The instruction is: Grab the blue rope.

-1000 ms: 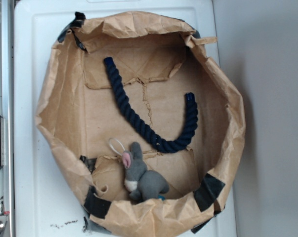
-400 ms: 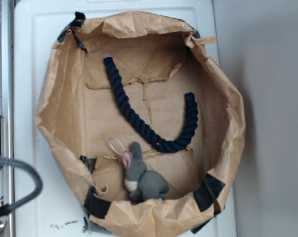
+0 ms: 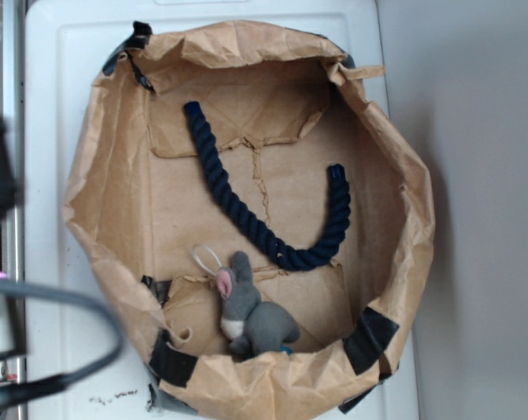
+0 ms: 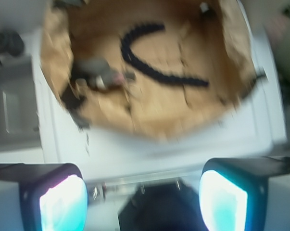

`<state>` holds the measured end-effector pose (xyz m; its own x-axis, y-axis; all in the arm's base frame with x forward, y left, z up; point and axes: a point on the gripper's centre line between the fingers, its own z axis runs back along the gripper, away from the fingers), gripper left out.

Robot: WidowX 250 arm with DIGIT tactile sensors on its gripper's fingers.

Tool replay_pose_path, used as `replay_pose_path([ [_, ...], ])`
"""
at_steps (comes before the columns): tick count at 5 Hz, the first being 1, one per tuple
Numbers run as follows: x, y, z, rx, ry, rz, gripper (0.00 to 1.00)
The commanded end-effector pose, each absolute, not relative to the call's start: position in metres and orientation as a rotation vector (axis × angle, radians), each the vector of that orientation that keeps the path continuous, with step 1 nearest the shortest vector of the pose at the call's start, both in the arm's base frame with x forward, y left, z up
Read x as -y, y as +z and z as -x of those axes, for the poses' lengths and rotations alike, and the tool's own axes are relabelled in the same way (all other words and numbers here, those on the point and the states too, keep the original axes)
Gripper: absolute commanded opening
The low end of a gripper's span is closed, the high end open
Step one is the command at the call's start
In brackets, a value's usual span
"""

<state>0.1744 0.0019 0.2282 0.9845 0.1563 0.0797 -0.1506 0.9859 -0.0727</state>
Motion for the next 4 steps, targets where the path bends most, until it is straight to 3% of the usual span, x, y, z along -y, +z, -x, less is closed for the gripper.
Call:
replay_pose_path([
  [1, -0.008, 0.212, -0.244, 0.189, -0.040, 0.097, 1.00],
  [2, -0.015, 0.187, -0.266, 0.193, -0.197, 0.097, 1.00],
  [3, -0.014, 0.168, -0.266, 0.177, -0.313, 0.037, 1.00],
  [4, -0.014, 0.168, -0.266, 0.177, -0.313, 0.037, 1.00],
])
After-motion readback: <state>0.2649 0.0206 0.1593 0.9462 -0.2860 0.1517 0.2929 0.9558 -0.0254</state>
